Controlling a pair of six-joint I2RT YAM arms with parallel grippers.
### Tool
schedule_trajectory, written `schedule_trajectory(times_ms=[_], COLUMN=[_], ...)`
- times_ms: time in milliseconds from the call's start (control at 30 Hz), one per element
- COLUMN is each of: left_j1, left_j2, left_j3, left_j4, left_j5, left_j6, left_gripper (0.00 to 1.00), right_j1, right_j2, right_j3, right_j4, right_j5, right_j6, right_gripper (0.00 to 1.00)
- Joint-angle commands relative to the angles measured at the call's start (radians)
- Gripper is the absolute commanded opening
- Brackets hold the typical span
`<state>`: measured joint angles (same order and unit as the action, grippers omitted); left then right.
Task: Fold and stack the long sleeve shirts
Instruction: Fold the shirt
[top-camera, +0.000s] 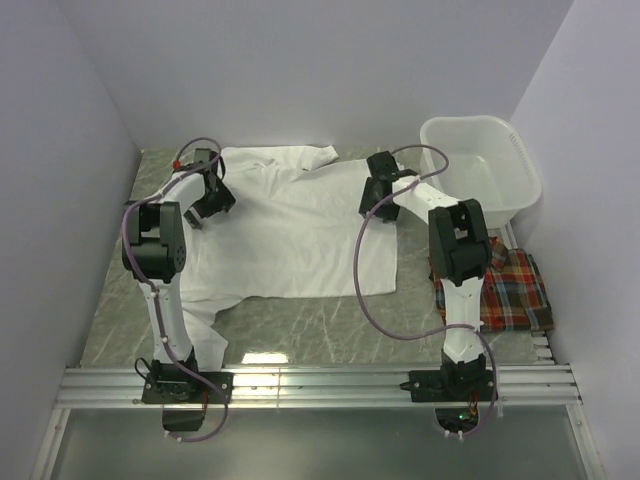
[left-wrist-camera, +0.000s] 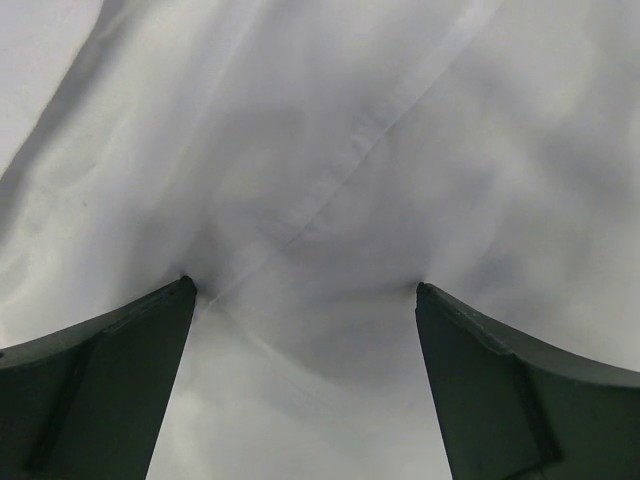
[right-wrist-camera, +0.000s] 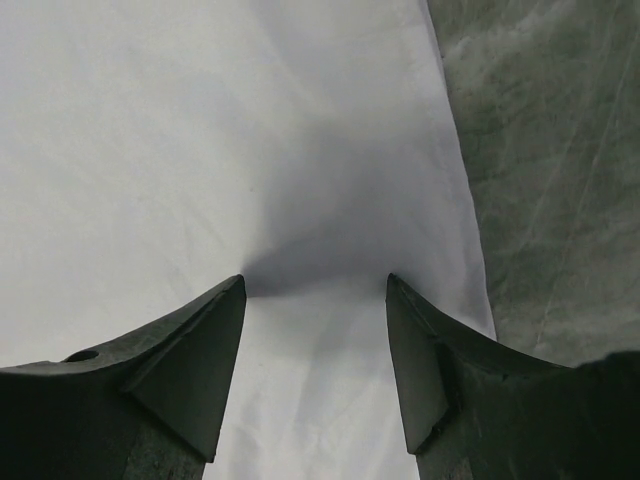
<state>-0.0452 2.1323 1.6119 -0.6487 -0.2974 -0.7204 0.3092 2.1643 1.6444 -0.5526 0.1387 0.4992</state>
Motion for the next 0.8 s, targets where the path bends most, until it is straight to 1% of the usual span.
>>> schedule_trajectory(times_ms=[0,33,67,100,133,167,233,267,300,333,367,400,433,467,533,567,600,667,700,767], left_j1=[0.015,0.015,0.015,0.015,0.015,0.015,0.015,0.015,0.015,0.015,0.016,0.021,0.027,0.037,0.096,0.119,0.17,0.217,0.249,0.28], left_j2=[0.003,-0.024,-0.055,-0.131,-0.176,-0.268,-0.363,-0.453,-0.497,-0.538,-0.614,-0.652,-0.688,-0.751,-0.811,-0.86,-0.88,-0.922,-0.93,-0.937], left_j3=[0.013,0.002,-0.01,-0.047,-0.072,-0.099,-0.193,-0.226,-0.295,-0.332,-0.371,-0.451,-0.495,-0.579,-0.665,-0.741,-0.774,-0.841,-0.859,-0.889], left_j4=[0.007,0.011,0.012,0.014,0.015,0.015,0.011,0.001,-0.008,-0.014,-0.025,-0.029,-0.032,-0.035,-0.031,-0.026,-0.017,-0.009,0.003,0.015], left_j5=[0.063,0.066,0.072,0.079,0.076,0.075,0.051,0.043,0.029,0.005,-0.008,-0.02,-0.028,-0.025,-0.023,-0.014,-0.002,0.006,0.004,0.02], left_j6=[0.002,0.003,0.003,-0.004,-0.016,-0.022,-0.037,-0.043,-0.05,-0.065,-0.068,-0.074,-0.091,-0.093,-0.106,-0.108,-0.108,-0.102,-0.1,-0.093], left_gripper=[0.99,0.99,0.99,0.99,0.99,0.99,0.99,0.99,0.99,0.99,0.99,0.99,0.99,0.99,0.99,0.99,0.99,0.99,0.99,0.99], right_j1=[-0.012,-0.01,-0.012,-0.01,-0.012,-0.01,-0.01,-0.012,-0.009,-0.009,-0.01,-0.009,-0.009,-0.009,-0.01,-0.01,-0.01,-0.01,-0.013,-0.01], right_j2=[-0.015,-0.039,-0.097,-0.13,-0.164,-0.234,-0.306,-0.372,-0.406,-0.44,-0.498,-0.527,-0.558,-0.616,-0.676,-0.736,-0.765,-0.828,-0.846,-0.882], right_j3=[0.032,0.019,-0.015,-0.035,-0.058,-0.111,-0.176,-0.242,-0.28,-0.319,-0.389,-0.424,-0.461,-0.535,-0.606,-0.676,-0.71,-0.788,-0.81,-0.868], right_j4=[-0.049,-0.029,-0.023,-0.014,-0.007,-0.003,0.014,0.017,0.023,0.026,0.028,0.026,0.029,0.037,0.048,0.057,0.074,0.083,0.088,0.098], right_j5=[-0.008,-0.008,-0.008,-0.005,-0.001,-0.001,-0.005,-0.007,-0.008,-0.013,-0.013,-0.014,-0.028,-0.037,-0.053,-0.062,-0.07,-0.074,-0.077,-0.091], right_j6=[-0.021,-0.028,-0.028,-0.028,-0.024,-0.021,-0.011,-0.007,-0.002,0.01,0.015,0.019,0.033,0.041,0.065,0.073,0.081,0.096,0.098,0.104], right_gripper=[0.66,0.66,0.66,0.67,0.67,0.67,0.68,0.68,0.68,0.68,0.68,0.68,0.67,0.67,0.66,0.65,0.65,0.64,0.64,0.64])
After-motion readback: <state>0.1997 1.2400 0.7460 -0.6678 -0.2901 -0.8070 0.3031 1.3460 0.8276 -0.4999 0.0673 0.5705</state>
